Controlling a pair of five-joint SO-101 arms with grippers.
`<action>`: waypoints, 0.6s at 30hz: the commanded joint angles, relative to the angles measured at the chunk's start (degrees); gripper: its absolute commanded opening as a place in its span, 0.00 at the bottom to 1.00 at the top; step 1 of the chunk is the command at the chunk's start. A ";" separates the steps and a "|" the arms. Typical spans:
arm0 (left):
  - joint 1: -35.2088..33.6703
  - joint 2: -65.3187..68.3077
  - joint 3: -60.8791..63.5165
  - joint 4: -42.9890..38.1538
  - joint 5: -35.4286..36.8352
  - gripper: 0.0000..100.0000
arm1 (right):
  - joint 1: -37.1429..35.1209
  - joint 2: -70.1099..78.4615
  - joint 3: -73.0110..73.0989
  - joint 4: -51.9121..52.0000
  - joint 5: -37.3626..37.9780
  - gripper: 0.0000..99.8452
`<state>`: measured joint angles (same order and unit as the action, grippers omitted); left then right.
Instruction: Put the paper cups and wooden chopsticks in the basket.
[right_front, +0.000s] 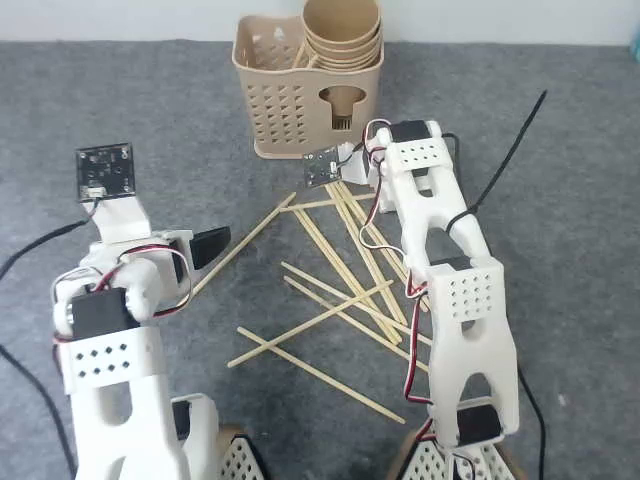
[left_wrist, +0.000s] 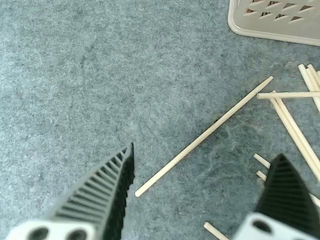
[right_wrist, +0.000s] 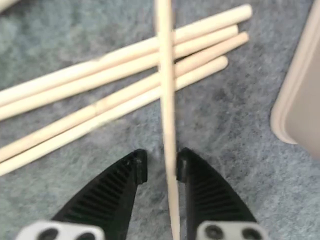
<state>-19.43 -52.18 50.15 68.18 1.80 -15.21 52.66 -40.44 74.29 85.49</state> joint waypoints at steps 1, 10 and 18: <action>-0.26 -1.85 -0.22 -1.14 1.05 0.39 | -0.57 0.57 -2.29 -0.13 0.97 0.07; -0.26 -1.85 -0.13 -1.41 1.05 0.39 | 0.31 -5.23 -2.20 4.18 0.62 0.01; -0.26 -1.85 -0.13 -1.41 1.14 0.39 | 0.48 -19.12 -2.29 19.74 -3.34 0.01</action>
<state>-19.43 -52.18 50.15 68.18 1.80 -15.30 42.90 -41.41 90.37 85.49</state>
